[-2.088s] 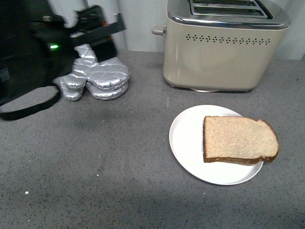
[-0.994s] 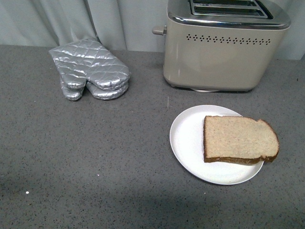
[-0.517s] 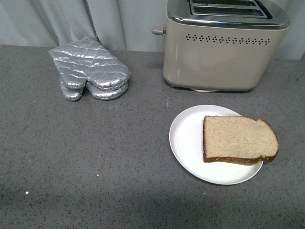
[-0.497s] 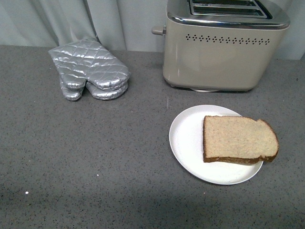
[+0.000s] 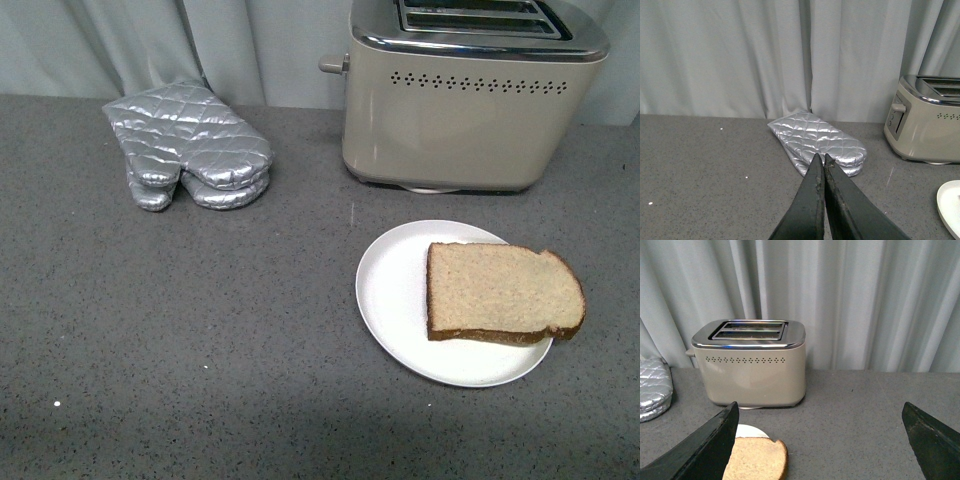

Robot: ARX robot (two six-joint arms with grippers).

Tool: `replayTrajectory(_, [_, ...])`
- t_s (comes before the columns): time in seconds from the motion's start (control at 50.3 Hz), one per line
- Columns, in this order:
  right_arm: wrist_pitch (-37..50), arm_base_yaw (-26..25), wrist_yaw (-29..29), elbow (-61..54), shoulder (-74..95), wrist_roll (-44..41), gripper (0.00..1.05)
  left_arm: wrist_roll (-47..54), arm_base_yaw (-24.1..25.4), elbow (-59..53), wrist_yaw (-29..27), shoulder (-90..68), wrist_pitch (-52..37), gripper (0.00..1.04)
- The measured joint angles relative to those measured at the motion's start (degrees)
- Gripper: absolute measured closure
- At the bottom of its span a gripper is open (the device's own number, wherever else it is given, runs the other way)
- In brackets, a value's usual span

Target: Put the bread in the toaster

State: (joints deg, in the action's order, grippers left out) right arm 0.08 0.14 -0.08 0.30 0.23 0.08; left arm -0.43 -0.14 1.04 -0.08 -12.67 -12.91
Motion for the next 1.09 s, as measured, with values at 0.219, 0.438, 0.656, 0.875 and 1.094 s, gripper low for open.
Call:
replayTrajectory(0.219, [0.0,0.0,0.0,0.0,0.0,0.0,0.10,0.0,0.0,0.0,0.0,7.3,8.9,1.01])
replayTrajectory(0.438, [0.0,0.0,0.0,0.0,0.0,0.0,0.10,0.0,0.0,0.0,0.1,12.3,12.8,0.96])
replayTrajectory(0.656, [-1.5,0.1,4.3,1.3,4.4,-4.2,0.10,0.0,0.0,0.0,0.1,12.4,12.8,0.57])
replayTrajectory(0.875, [20.0,-4.0,0.1,7.4,42.5,-7.3,0.10,0.0,0.0,0.0,0.1,12.5,12.8,0.19])
replayTrajectory(1.094, [21.6,-7.0,-10.7,19.2,74.9,-3.9,0.10,0.1,0.0,0.0,0.1,12.5,12.8,0.07])
